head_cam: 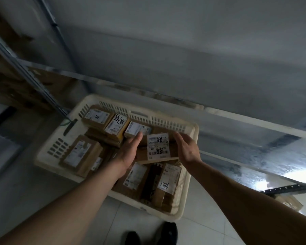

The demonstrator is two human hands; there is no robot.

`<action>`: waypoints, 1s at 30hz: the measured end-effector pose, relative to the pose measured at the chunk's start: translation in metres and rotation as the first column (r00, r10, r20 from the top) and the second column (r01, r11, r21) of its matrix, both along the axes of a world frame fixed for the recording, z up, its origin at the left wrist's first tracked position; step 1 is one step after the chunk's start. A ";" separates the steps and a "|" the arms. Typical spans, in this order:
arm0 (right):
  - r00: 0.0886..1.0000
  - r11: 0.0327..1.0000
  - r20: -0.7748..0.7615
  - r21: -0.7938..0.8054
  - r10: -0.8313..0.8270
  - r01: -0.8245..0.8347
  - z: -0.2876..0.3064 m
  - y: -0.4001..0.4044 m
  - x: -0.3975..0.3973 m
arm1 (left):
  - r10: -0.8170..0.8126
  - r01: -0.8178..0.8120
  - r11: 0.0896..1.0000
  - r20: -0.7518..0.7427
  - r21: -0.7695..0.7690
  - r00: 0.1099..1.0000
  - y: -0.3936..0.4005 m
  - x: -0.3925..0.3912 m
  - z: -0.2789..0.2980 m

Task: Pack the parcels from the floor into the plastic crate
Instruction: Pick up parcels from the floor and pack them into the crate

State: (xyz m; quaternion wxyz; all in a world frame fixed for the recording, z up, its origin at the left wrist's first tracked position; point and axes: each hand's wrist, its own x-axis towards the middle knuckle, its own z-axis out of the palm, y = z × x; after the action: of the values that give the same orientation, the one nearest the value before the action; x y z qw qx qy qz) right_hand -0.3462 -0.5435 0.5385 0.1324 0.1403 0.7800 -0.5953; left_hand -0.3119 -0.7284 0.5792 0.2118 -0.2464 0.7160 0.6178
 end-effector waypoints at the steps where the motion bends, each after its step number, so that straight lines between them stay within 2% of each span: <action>1: 1.000 1.000 0.005 0.011 0.001 -0.001 -0.002 -0.004 -0.002 | 0.004 -0.004 1.000 0.026 0.004 1.000 -0.003 -0.001 -0.001; 8: 0.999 0.996 0.037 0.087 -0.029 0.026 -0.011 -0.036 -0.011 | -0.041 0.041 0.999 0.138 0.006 0.990 -0.045 -0.022 -0.022; 14: 0.991 0.985 0.061 0.131 -0.118 0.109 -0.015 -0.099 -0.020 | -0.157 0.154 0.987 0.083 0.040 0.984 -0.103 -0.043 -0.025; 19: 0.981 0.975 0.079 0.154 -0.175 0.162 -0.029 -0.160 -0.020 | -0.232 0.232 0.973 0.112 0.013 0.966 -0.162 -0.058 -0.035; 22: 0.978 0.973 0.103 0.167 -0.180 0.161 -0.037 -0.188 -0.018 | -0.242 0.241 0.970 0.127 0.024 0.962 -0.194 -0.065 -0.055; 30: 0.979 0.983 0.120 0.106 -0.163 0.151 -0.055 -0.239 -0.015 | -0.238 0.240 0.971 0.111 -0.005 0.965 -0.240 -0.063 -0.054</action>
State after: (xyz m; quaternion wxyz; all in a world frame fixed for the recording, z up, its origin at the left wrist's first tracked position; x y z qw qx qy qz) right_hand -0.3610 -0.7830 0.4835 0.1277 0.2455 0.7842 -0.5554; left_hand -0.3747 -0.9683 0.5256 0.3215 -0.1937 0.7334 0.5668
